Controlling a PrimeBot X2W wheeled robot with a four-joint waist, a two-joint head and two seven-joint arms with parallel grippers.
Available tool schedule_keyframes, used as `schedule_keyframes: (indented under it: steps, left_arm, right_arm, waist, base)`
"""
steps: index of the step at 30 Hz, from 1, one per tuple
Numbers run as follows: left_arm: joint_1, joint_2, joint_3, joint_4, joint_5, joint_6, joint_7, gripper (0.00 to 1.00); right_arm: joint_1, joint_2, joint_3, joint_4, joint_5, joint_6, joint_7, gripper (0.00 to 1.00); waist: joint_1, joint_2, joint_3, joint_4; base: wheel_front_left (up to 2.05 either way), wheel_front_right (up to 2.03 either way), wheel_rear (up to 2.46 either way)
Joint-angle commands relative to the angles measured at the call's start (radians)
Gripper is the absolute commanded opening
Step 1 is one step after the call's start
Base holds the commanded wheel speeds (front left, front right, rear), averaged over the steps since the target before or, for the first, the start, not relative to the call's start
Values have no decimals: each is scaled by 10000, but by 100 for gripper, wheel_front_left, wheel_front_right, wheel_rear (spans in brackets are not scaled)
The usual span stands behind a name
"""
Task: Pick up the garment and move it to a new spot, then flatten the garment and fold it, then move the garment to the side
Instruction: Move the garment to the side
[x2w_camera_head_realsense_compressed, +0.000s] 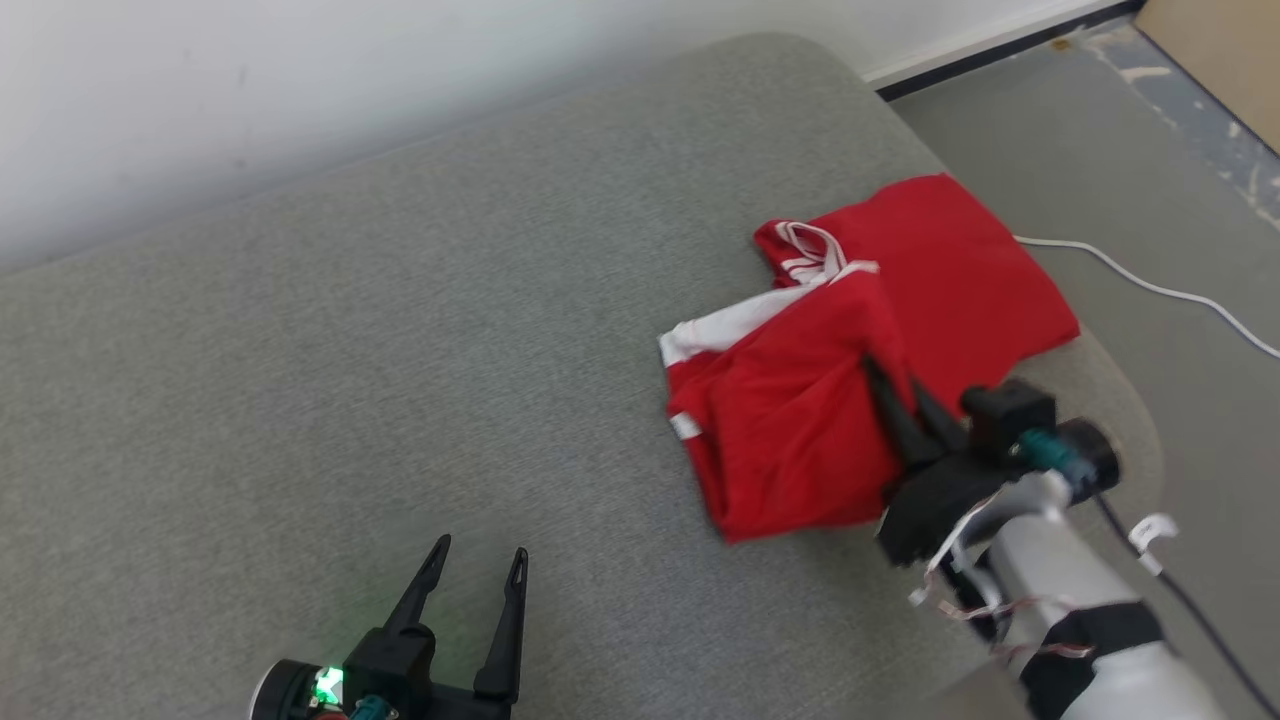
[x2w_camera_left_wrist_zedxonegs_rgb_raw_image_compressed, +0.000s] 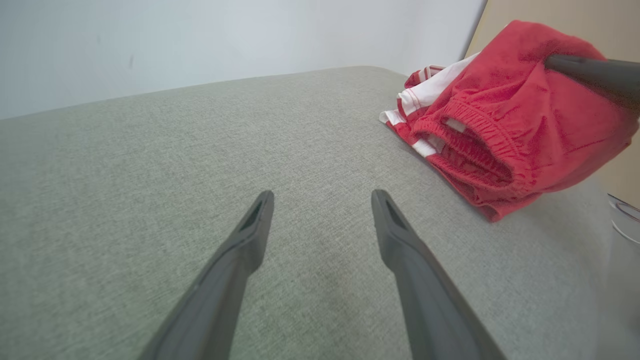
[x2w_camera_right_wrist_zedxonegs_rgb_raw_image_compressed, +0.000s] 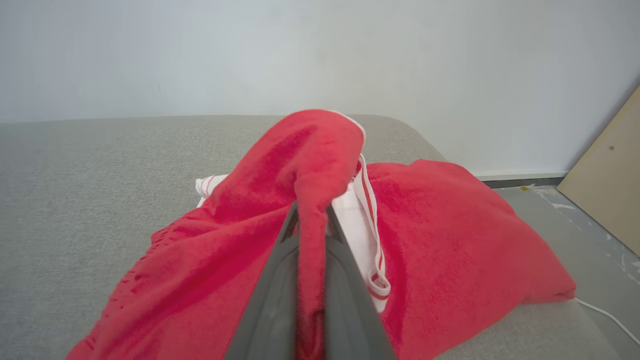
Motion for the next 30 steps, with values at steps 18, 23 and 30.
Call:
schedule_keyframes:
  steps: [18,23,30]
  left_arm:
    - [-439,20,367,-52,559,-86,-28,100]
    - [-428,18,524,-94,642,-12,-28,100]
    - [-275,16,810,-71,676,44,-28,100]
  right_arm:
    - [-3602,-3199,-707,4200,-831,11,202,10]
    - [-3931,-3589,-2073,4743,-1647,11,16,100]
    - [-3133,-2858,-4424,3494,-3136,10,-11,100]
  waist:
    - [-1,-1,946,2170]
    - [-1,-1,1037,2278]
    - [-1,-1,868,2188]
  base:
    - [0,0,0]
    - [0,0,0]
    - [0,0,0]
